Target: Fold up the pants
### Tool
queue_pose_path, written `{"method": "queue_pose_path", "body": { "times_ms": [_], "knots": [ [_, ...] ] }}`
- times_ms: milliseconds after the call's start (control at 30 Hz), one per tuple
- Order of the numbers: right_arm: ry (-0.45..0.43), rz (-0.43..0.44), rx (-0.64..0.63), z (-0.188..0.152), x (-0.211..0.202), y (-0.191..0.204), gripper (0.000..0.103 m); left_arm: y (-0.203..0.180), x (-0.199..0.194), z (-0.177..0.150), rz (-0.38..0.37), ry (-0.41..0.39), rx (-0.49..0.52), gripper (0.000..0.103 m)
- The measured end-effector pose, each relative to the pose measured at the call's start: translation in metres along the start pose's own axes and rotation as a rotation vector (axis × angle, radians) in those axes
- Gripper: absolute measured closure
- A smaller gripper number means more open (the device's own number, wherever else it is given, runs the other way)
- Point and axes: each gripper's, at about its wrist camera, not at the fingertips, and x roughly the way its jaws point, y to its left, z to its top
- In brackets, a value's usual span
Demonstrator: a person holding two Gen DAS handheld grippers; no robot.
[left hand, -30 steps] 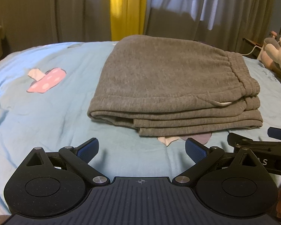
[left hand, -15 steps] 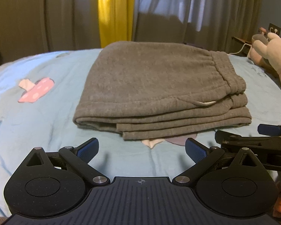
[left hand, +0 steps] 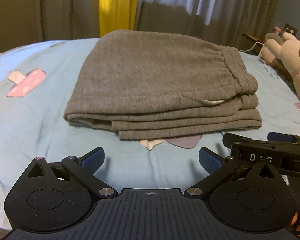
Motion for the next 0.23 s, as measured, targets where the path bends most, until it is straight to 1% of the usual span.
{"method": "queue_pose_path", "body": {
  "times_ms": [67,133,233],
  "knots": [
    [0.001,-0.004,0.002,0.0001,0.0006,0.0000,0.004,-0.0016,0.0015,0.0001,0.012,0.015,0.016,0.000],
    [0.003,-0.012,0.003,0.0000,0.0011,0.0007,0.004,-0.0013,0.0044,-0.0004,0.013,0.041,0.010,0.000],
    [0.007,-0.011,0.010,0.0002,0.0020,0.0004,0.004,-0.0015,0.0050,0.0003,0.026,0.042,0.018,0.000]
  ]
}}
